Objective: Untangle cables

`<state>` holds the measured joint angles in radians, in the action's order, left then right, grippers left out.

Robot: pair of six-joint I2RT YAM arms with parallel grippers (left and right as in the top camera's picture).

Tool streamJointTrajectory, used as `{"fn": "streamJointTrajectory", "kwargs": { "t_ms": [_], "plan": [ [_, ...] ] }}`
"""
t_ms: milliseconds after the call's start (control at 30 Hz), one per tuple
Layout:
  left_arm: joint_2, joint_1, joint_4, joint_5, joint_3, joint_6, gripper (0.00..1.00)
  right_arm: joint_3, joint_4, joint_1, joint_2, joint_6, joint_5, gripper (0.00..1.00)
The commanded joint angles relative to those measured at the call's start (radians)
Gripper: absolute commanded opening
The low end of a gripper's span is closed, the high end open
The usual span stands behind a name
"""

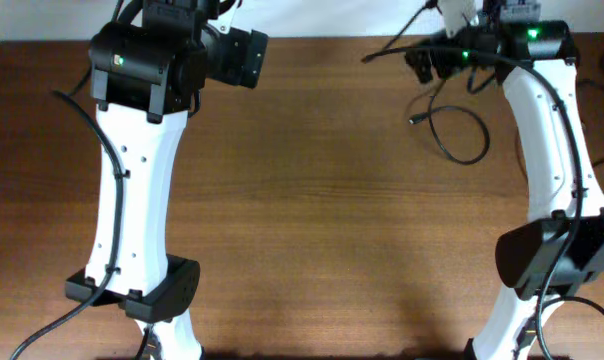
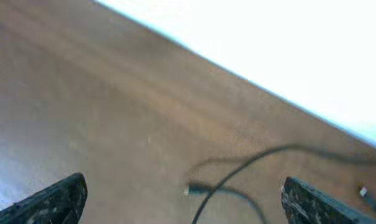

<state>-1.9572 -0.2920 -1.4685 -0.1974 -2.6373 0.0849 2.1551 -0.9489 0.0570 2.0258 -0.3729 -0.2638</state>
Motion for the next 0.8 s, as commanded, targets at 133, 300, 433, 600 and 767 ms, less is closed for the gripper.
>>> {"fn": "streamJointTrajectory", "kwargs": {
  "t_ms": [133, 300, 433, 600, 767],
  "plan": [
    [0.022, 0.007, 0.000, -0.012, -0.013, -0.002, 0.98, 0.021, 0.007, 0.015, -0.016, 0.014, -0.005, 0.99],
    [0.022, 0.007, 0.000, -0.009, -0.013, -0.002, 0.99, 0.021, 0.007, 0.015, -0.016, 0.014, -0.005, 0.99],
    [0.022, 0.007, 0.000, -0.009, -0.013, -0.002, 0.99, 0.021, -0.027, 0.015, -0.040, 0.007, 0.014, 0.99],
    [0.022, 0.007, -0.039, -0.009, -0.013, -0.002, 0.99, -0.358, 0.361, 0.036, -0.356, 0.011, -0.003, 0.99],
    [0.022, 0.007, -0.041, -0.009, -0.013, -0.002, 0.99, -0.982, 0.733, 0.034, -0.822, 0.011, 0.040, 0.99]
  ]
}}
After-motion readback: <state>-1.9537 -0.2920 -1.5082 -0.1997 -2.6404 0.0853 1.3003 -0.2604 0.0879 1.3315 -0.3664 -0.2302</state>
